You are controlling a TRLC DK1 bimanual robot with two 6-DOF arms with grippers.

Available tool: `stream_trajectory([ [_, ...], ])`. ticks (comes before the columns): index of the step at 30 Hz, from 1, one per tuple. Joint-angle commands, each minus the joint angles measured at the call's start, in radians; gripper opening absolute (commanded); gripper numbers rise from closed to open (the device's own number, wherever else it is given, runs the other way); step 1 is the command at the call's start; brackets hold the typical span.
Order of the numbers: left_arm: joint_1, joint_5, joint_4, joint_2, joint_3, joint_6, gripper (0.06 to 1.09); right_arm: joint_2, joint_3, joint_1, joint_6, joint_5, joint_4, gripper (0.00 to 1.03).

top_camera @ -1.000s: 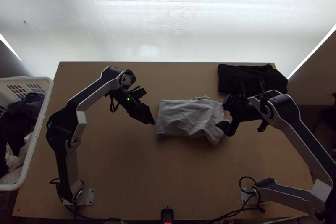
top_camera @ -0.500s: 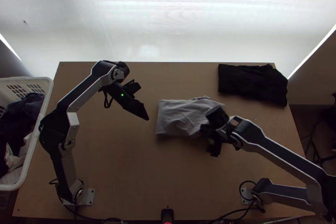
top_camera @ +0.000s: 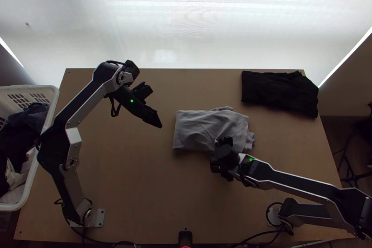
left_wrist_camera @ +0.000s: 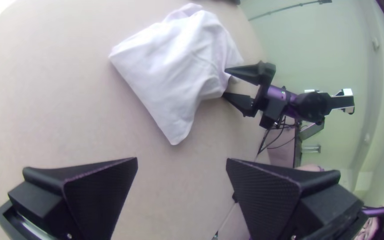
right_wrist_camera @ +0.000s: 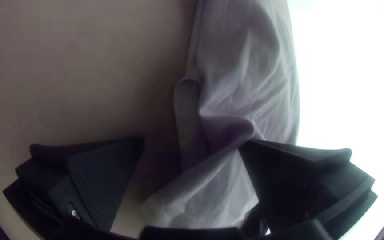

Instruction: Fold the t-shirt

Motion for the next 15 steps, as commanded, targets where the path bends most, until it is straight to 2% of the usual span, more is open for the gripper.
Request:
stream_trajectory([
  [1, 0.007, -0.006, 0.006, -0.006, 0.033, -0.023, 1.03, 0.013, -0.129, -0.002, -0.106, 0.040, 0.272, 0.98],
  [8, 0.019, -0.011, 0.006, -0.015, 0.039, -0.031, 1.03, 0.132, -0.102, -0.070, -0.158, 0.040, 0.416, 0.98],
  [14, 0.027, -0.015, 0.006, -0.023, 0.043, -0.032, 1.03, 0.295, -0.036, -0.142, -0.157, 0.038, 0.508, 0.98],
  [15, 0.028, -0.015, 0.006, -0.024, 0.043, -0.034, 1.03, 0.304, -0.025, -0.146, -0.157, 0.038, 0.508, 0.91],
])
